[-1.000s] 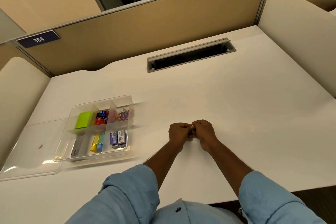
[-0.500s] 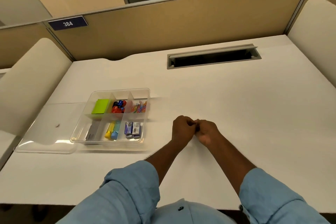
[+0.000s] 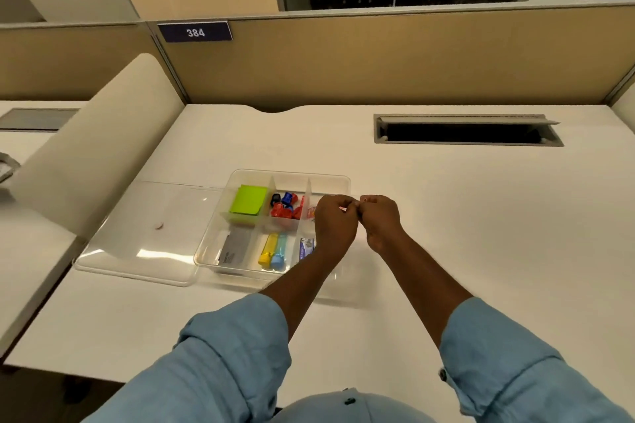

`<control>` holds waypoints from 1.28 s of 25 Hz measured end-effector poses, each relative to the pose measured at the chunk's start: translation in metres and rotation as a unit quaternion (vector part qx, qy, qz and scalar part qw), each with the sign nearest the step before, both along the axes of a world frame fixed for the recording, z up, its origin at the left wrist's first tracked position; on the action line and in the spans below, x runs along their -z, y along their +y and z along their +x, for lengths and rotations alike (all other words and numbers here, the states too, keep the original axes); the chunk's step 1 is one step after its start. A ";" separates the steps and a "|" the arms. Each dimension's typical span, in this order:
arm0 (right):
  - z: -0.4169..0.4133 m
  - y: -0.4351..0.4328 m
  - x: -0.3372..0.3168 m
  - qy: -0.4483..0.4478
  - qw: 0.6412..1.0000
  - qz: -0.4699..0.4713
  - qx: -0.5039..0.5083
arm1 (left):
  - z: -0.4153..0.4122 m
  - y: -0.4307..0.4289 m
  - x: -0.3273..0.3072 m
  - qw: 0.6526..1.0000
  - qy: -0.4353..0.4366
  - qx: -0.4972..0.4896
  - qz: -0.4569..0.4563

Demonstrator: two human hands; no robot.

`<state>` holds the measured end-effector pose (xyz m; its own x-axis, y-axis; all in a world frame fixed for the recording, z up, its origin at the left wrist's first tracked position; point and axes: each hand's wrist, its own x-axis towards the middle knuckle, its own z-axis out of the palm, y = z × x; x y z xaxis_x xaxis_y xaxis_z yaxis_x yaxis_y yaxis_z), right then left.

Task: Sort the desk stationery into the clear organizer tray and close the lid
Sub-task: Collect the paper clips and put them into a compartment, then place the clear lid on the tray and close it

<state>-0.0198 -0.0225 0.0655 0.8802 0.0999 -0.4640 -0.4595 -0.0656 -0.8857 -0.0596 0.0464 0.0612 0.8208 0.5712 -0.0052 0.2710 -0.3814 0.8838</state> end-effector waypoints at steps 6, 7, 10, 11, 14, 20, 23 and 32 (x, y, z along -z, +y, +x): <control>0.003 0.076 0.001 -0.063 0.984 -0.164 -0.013 | -0.004 0.083 -0.007 0.997 -0.026 -0.008 -0.071; 0.003 0.085 0.003 -0.076 0.979 -0.189 -0.022 | -0.005 0.095 -0.007 0.997 -0.027 -0.009 -0.078; -0.003 0.107 0.009 -0.154 0.948 -0.272 -0.064 | -0.011 0.128 -0.005 0.997 -0.023 -0.009 -0.078; -0.007 0.116 0.011 -0.177 0.937 -0.292 -0.070 | -0.013 0.140 -0.003 0.996 -0.018 -0.012 -0.084; -0.023 0.145 0.010 -0.232 0.916 -0.321 -0.066 | -0.021 0.175 0.001 0.995 -0.013 -0.027 -0.100; -0.071 0.214 -0.016 -0.284 0.923 -0.238 -0.103 | -0.042 0.250 -0.005 0.989 -0.026 -0.060 -0.130; -0.112 0.248 -0.026 -0.256 0.936 -0.183 -0.157 | -0.056 0.300 -0.009 0.990 -0.035 -0.097 -0.101; -0.182 0.295 0.015 -0.011 0.889 -0.241 -0.389 | -0.122 0.434 0.028 0.967 0.137 -0.188 0.102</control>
<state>-0.2017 0.2721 0.0502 0.6408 0.4768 -0.6017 -0.0917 -0.7306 -0.6766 -0.1817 0.4809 0.0327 0.5390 0.8409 -0.0485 0.6372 -0.3695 0.6764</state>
